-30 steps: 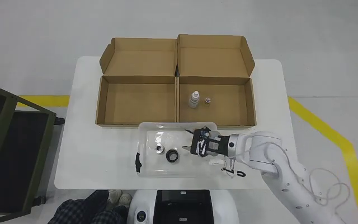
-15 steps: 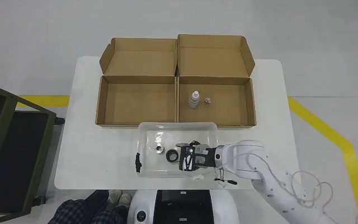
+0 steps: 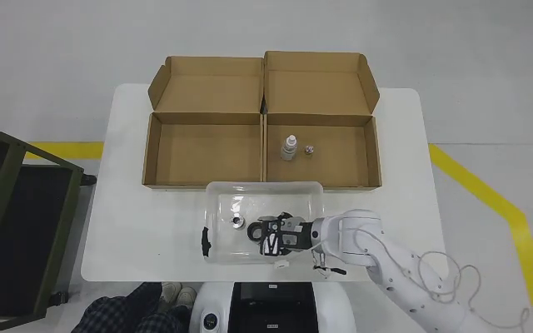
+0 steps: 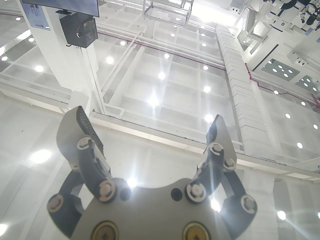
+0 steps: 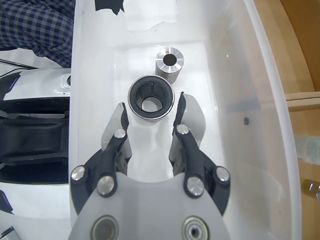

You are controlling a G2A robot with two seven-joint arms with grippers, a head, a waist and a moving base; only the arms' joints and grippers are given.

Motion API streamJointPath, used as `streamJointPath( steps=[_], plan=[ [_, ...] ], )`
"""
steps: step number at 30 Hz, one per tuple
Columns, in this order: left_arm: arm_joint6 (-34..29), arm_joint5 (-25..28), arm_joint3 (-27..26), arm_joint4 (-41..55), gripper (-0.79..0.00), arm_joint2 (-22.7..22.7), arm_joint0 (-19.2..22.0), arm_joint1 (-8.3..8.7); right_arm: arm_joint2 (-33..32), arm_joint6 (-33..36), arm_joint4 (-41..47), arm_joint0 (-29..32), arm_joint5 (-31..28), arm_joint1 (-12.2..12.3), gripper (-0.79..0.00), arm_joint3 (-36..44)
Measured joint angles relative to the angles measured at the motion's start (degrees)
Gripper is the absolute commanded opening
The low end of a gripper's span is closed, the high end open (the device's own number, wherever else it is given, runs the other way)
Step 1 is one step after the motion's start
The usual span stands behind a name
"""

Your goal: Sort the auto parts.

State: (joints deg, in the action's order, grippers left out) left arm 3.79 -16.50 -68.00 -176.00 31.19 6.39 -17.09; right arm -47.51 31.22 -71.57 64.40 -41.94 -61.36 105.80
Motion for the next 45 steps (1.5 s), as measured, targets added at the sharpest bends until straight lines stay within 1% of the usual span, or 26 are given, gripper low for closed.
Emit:
streamJointPath(
  steps=[4,6,7,11,24,25,27,29,30,31,32,33,34,36,45],
  plan=[
    [0.0,0.0,0.0,0.0,0.000,0.0,0.0,0.00,0.8,-0.2,-0.2,-0.4,0.3,-0.3,-0.394,-0.5],
    [0.0,0.0,0.0,0.0,0.000,0.0,0.0,0.00,1.3,-0.4,-0.4,-0.6,0.4,-0.5,-0.339,-0.9],
    [0.0,0.0,0.0,0.0,0.000,0.0,0.0,0.00,1.5,-0.5,-0.4,-0.7,0.5,-0.5,-0.332,-1.1],
    [0.0,0.0,0.0,0.0,0.000,0.0,0.0,0.00,2.4,-0.8,-1.0,-1.5,0.9,-0.9,-0.354,-2.2],
    [0.0,0.0,0.0,0.0,0.000,0.0,0.0,0.00,4.8,-1.6,-1.6,-4.6,1.2,-2.3,-0.339,-5.9],
    [0.0,0.0,0.0,0.0,0.000,0.0,0.0,0.00,4.9,-1.6,-1.6,-4.7,1.2,-2.4,-0.348,-6.1],
    [0.0,0.0,0.0,0.0,0.000,0.0,0.0,0.00,5.3,-1.7,-1.6,-5.0,0.9,-2.5,-0.394,-6.5],
    [0.0,0.0,0.0,0.0,0.000,0.0,0.0,0.00,5.5,-1.6,-1.6,-5.3,0.7,-2.7,-0.416,-6.8],
    [0.0,0.0,0.0,0.0,0.000,0.0,0.0,0.00,5.7,-1.6,-1.6,-5.4,0.5,-2.7,-0.446,-6.8],
    [0.0,0.0,0.0,0.0,0.000,0.0,0.0,0.00,5.8,-1.7,-1.6,-5.5,0.4,-2.8,-0.486,-6.8],
    [0.0,0.0,0.0,0.0,0.000,0.0,0.0,0.00,5.9,-1.8,-1.7,-5.6,0.3,-2.8,-0.545,-6.8],
    [0.0,0.0,0.0,0.0,0.000,0.0,0.0,0.00,6.0,-1.9,-1.7,-5.7,0.1,-2.9,-0.610,-6.7],
    [0.0,0.0,0.0,0.0,0.000,0.0,0.0,0.00,6.0,-2.0,-1.8,-5.7,0.0,-2.9,-0.699,-6.7],
    [0.0,0.0,0.0,0.0,0.000,0.0,0.0,0.00,6.0,-2.2,-1.9,-5.7,-0.1,-3.0,-0.779,-6.4],
    [0.0,0.0,0.0,0.0,0.000,0.0,0.0,0.00,4.7,-1.6,-2.8,-5.0,-1.3,-2.6,-0.785,-3.2]
  ],
)
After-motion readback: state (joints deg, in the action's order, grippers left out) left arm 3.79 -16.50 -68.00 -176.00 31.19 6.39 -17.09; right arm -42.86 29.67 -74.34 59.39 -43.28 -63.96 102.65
